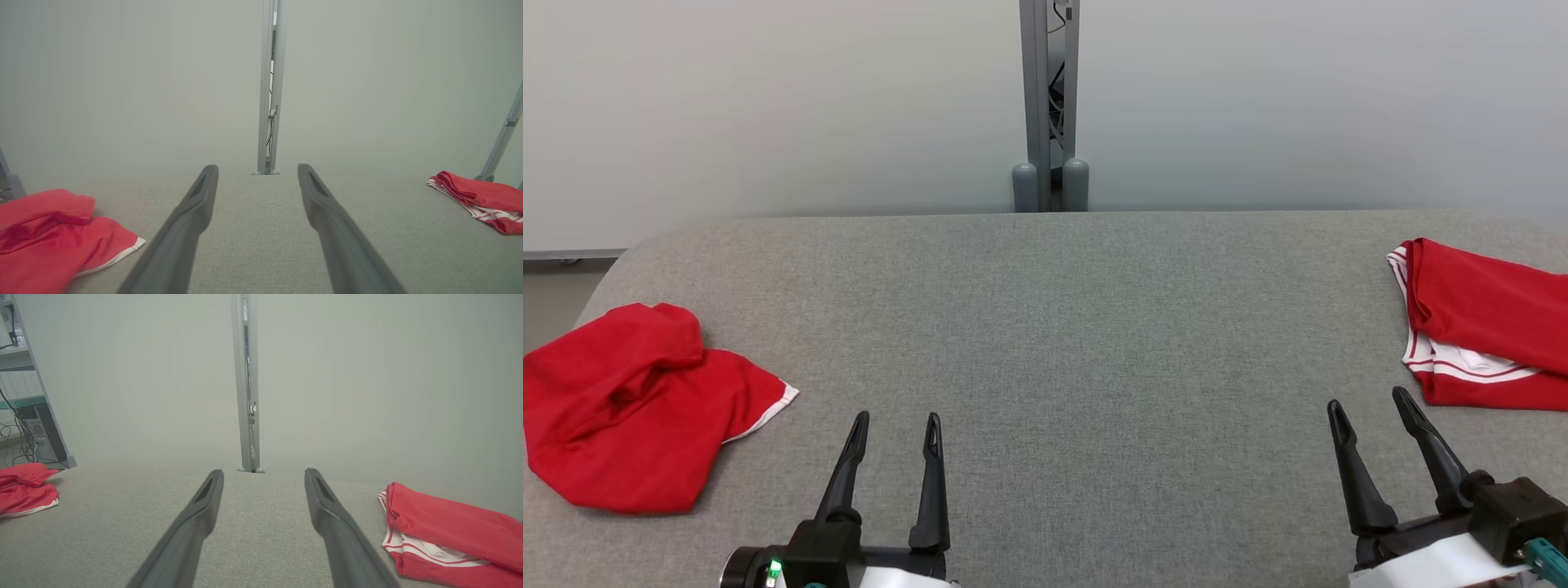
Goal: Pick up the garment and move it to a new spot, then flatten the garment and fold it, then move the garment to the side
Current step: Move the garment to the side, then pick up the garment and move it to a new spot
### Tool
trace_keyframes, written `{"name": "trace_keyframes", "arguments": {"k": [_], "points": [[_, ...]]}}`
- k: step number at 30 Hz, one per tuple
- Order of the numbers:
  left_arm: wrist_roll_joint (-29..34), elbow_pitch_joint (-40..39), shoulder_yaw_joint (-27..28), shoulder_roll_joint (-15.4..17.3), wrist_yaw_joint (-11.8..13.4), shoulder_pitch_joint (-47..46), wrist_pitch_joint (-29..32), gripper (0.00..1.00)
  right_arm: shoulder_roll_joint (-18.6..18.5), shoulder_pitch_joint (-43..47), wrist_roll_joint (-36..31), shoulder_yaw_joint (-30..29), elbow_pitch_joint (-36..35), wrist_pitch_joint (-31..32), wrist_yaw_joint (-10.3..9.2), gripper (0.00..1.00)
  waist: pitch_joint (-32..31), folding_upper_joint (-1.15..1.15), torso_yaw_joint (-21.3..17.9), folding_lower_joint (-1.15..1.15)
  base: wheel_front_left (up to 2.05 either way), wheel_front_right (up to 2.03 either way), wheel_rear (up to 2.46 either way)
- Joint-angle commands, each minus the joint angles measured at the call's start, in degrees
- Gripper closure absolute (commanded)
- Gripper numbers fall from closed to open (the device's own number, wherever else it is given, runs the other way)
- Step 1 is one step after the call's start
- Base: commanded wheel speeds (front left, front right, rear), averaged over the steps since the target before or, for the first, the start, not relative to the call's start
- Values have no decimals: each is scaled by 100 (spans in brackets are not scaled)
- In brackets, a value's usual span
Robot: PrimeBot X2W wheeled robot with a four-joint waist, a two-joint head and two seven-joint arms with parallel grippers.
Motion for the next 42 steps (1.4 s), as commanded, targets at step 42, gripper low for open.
{"name": "trace_keyframes", "arguments": {"k": [42], "points": [[38,37,-24,21,-81,113,-26,0,-3,141,20,440,-141,1,-2,0,141,0,1448,0,0,0,0]]}}
